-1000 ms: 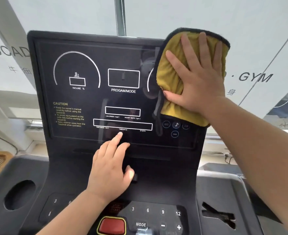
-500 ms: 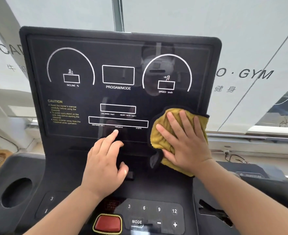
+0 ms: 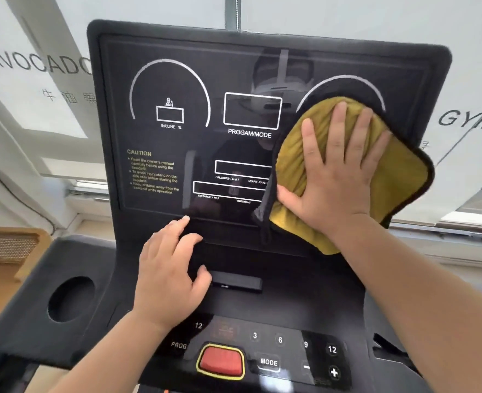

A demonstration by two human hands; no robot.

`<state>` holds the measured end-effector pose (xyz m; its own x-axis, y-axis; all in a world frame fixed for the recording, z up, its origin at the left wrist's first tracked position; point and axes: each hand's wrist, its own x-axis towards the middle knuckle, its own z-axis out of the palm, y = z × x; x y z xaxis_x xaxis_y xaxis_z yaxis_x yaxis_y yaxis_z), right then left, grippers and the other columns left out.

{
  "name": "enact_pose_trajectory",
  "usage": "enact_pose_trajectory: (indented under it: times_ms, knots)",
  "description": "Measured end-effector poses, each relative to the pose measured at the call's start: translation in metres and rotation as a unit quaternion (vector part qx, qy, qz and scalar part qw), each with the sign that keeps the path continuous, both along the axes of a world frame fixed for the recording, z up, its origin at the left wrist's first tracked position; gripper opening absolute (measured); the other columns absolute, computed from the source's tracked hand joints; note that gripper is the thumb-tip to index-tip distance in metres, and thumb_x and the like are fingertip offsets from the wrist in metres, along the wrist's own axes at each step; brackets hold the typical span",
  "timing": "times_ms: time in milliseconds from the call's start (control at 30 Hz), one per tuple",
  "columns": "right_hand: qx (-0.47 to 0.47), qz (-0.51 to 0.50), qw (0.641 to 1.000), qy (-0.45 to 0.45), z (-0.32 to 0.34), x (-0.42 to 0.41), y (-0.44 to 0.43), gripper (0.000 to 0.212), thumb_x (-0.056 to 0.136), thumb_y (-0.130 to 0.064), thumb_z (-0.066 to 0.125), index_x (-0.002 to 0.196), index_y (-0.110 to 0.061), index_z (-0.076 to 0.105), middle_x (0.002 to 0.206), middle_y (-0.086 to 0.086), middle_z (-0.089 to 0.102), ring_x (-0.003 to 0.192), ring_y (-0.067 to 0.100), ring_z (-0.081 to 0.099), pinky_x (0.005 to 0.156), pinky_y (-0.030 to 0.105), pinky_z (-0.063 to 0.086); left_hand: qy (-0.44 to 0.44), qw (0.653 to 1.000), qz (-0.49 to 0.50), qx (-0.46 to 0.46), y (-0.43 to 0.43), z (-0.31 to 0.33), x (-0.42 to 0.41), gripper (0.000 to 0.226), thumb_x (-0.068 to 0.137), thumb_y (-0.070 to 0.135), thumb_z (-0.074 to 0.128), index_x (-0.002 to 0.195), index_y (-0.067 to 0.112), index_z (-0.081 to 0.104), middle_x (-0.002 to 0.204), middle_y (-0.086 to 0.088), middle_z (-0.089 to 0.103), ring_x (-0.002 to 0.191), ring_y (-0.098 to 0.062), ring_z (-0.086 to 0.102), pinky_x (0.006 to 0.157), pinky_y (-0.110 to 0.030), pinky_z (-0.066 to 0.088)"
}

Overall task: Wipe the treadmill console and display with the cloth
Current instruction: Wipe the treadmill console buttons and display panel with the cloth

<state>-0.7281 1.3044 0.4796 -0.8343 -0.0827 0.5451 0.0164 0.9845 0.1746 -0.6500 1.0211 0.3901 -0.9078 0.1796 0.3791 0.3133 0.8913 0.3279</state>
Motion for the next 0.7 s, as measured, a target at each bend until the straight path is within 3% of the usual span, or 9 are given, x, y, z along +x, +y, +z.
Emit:
enact_pose_trajectory:
  times_ms: [133,233,367,567,700]
  knots:
    - [0.022,0.012,1.000,-0.014,-0.025,0.008,-0.029,0.114,0.078,-0.086,0.045,0.165,-0.020,0.009,0.169,0.026,-0.004,0.152,0.055,-0.004,0.116,0.075,-0.008,-0.007,0.998,0.067,0.013,-0.038,-0.005,-0.007,0.050,0.073,0.035,0.058,0.118,0.014,0.062,0.150,-0.013,0.045,0.137,-0.039,0.042,0.112,-0.051,0.029]
    - [0.024,0.008,0.999,-0.021,-0.038,0.010,-0.047,0.117,0.077,-0.085,0.048,0.165,-0.020,0.007,0.169,0.025,-0.005,0.152,0.053,-0.005,0.116,0.074,-0.010,-0.033,0.996,0.072,0.037,-0.060,-0.008,-0.012,0.051,0.073,0.033,0.061,0.121,0.017,0.058,0.156,-0.012,0.038,0.140,-0.038,0.039,0.112,-0.054,0.031]
    - [0.037,0.016,0.999,-0.023,-0.053,0.013,-0.078,0.115,0.078,-0.085,0.042,0.165,-0.020,0.005,0.169,0.026,-0.005,0.152,0.053,-0.005,0.116,0.074,-0.011,-0.051,0.995,0.039,0.075,-0.080,-0.007,-0.018,0.053,0.074,0.030,0.066,0.124,0.020,0.053,0.161,-0.008,0.033,0.140,-0.031,0.039,0.107,-0.049,0.038]
    - [0.048,0.042,0.998,-0.023,-0.060,0.002,-0.148,0.109,0.080,-0.083,0.046,0.164,-0.020,0.016,0.169,0.025,0.004,0.152,0.054,0.001,0.116,0.077,-0.005,-0.043,0.992,-0.047,0.106,-0.115,-0.003,-0.028,0.047,0.075,0.022,0.064,0.121,0.018,0.056,0.154,-0.004,0.045,0.135,-0.027,0.050,0.106,-0.043,0.044]
    - [0.062,0.090,0.994,-0.030,-0.054,-0.017,-0.209,0.107,0.081,-0.083,0.045,0.165,-0.025,0.014,0.171,0.020,0.002,0.154,0.049,-0.004,0.117,0.075,-0.007,-0.057,0.976,-0.093,0.187,-0.135,-0.002,-0.032,0.038,0.078,0.022,0.057,0.115,0.024,0.050,0.156,0.004,0.041,0.134,-0.016,0.053,0.098,-0.024,0.043]
